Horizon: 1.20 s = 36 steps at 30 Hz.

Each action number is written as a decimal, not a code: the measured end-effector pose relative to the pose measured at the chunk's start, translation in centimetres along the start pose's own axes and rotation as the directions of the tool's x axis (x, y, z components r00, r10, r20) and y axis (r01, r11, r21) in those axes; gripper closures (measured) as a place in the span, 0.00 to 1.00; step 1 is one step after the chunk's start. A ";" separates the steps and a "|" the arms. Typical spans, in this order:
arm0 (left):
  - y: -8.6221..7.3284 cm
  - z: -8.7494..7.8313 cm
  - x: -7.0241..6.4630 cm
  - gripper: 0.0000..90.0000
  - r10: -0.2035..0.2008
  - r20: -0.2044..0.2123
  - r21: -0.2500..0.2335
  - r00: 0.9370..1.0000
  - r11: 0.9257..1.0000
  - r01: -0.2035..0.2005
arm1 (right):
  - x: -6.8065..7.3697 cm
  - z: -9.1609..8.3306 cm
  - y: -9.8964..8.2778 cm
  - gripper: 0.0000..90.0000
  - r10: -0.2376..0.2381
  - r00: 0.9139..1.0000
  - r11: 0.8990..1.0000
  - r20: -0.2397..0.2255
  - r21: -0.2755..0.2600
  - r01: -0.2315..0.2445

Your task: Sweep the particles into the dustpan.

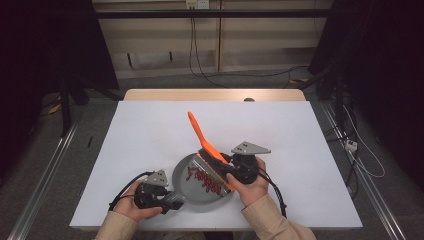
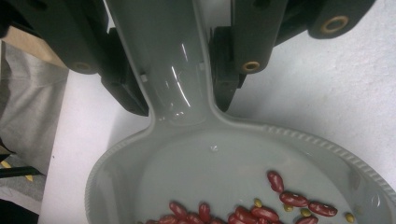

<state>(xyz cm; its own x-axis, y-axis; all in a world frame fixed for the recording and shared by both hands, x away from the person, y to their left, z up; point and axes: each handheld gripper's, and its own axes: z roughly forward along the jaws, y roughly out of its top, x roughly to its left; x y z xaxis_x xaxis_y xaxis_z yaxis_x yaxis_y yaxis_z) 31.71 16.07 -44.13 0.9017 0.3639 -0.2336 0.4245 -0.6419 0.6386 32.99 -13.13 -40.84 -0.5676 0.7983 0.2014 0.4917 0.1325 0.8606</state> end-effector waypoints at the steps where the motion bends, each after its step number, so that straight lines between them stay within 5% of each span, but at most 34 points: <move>1: 0.0 0.0 0.0 0.67 -0.001 0.000 -0.002 1.000 1.000 0.001 | 0.0 -0.1 0.2 0.79 -0.011 1.000 1.000 0.007 0.000 0.011; 8: 0.0 0.0 0.2 0.67 -0.002 -0.006 -0.006 1.000 1.000 0.002 | -0.9 -0.3 -0.5 0.79 -0.053 0.996 0.998 0.074 0.021 0.052; 15: 0.2 0.1 0.2 0.67 -0.012 -0.037 -0.003 0.999 1.000 0.012 | 0.5 0.5 -1.0 0.79 0.012 1.000 1.000 -0.023 0.019 -0.012; 18: 0.1 0.1 0.4 0.67 -0.015 -0.036 -0.019 0.999 1.000 0.015 | 1.0 0.4 -0.3 0.79 -0.037 0.999 0.999 0.000 -0.003 0.037; 30: 0.4 -1.0 0.5 0.67 -0.036 -0.042 -0.079 0.998 0.996 0.032 | -2.9 -1.8 0.4 0.79 0.014 0.996 0.999 0.083 -0.053 -0.009; 36: 0.3 -2.0 0.8 0.67 -0.072 -0.088 -0.088 0.994 0.994 0.064 | -4.1 -2.8 0.6 0.79 0.007 0.993 0.999 0.114 -0.052 -0.001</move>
<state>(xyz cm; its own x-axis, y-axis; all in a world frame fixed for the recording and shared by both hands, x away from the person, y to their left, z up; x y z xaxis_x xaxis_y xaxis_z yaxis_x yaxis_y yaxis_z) 32.40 17.54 -42.71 0.8581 0.4670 -0.2137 0.4727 -0.5554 0.6841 33.77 -18.00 -39.80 -0.4849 0.8612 0.1525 0.4575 0.1011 0.8835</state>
